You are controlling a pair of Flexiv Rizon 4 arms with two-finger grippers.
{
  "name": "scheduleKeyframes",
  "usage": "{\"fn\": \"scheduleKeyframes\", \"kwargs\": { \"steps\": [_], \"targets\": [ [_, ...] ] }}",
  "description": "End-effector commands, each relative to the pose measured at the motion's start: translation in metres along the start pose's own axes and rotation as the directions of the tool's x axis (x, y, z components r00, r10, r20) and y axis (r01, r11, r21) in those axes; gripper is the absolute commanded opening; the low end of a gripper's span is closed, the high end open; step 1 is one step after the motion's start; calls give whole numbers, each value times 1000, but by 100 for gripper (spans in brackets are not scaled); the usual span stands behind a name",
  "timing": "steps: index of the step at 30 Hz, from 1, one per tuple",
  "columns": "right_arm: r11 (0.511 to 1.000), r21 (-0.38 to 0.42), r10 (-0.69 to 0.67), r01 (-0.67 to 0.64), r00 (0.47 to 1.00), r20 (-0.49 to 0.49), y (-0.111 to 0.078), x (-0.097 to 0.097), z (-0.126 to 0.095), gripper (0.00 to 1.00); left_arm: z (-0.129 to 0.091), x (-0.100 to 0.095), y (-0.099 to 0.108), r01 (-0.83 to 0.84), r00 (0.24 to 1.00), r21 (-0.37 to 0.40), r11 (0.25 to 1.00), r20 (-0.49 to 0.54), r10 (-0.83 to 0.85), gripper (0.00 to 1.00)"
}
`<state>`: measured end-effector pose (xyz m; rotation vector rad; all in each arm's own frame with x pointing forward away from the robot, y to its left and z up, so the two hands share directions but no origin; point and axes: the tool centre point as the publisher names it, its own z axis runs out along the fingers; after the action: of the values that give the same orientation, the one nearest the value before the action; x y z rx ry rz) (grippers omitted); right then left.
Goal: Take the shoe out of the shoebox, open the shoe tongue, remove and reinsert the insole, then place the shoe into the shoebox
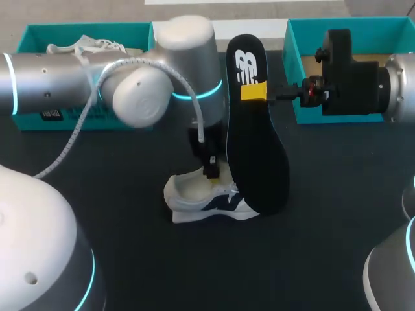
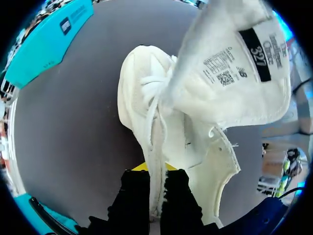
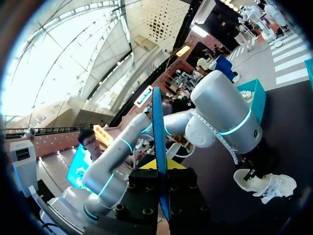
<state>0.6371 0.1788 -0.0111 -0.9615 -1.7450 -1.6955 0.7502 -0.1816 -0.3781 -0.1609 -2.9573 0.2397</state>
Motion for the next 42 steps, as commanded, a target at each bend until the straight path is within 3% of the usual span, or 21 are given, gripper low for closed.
{"fn": "scheduleKeyframes", "kwargs": {
  "steps": [1,4,7,9,10,29,31,32,33,38,42],
  "targets": [
    [1000,1,1,-1,1000,3,1,-1,4,0,-15,-17,-9,-407,815,75,910,-421,399,0],
    [1000,1,1,-1,1000,3,1,-1,4,0,-33,-17,-14,-537,680,142,832,-510,526,0],
    [1000,1,1,-1,1000,3,1,-1,4,0,-52,-5,-19,-690,585,97,718,-509,631,0],
    [1000,1,1,-1,1000,3,1,-1,4,0,-63,6,-19,-795,535,2,606,-466,704,0],
    [1000,1,1,-1,1000,3,1,-1,4,0,-67,8,-17,-808,554,-75,585,-434,710,0],
    [1000,1,1,-1,1000,3,1,-1,4,0,-67,8,-17,-808,554,-75,585,-434,710,0],
    [1000,1,1,-1,1000,3,1,-1,4,0,-67,-1,-17,-804,570,-114,583,-424,703,0],
    [1000,1,1,-1,1000,3,1,-1,4,0,-67,-6,-18,-839,513,-72,540,-435,740,0],
    [1000,1,1,-1,1000,3,1,-1,4,0,-68,-12,-18,-817,547,-82,570,-420,724,0],
    [1000,1,1,-1,1000,3,1,-1,4,0,-62,-16,-16,-870,476,-109,481,-440,761,0],
    [1000,1,1,-1,1000,3,1,-1,4,0,-52,-15,-14,-944,311,-58,324,-472,825,0]
  ]
}}
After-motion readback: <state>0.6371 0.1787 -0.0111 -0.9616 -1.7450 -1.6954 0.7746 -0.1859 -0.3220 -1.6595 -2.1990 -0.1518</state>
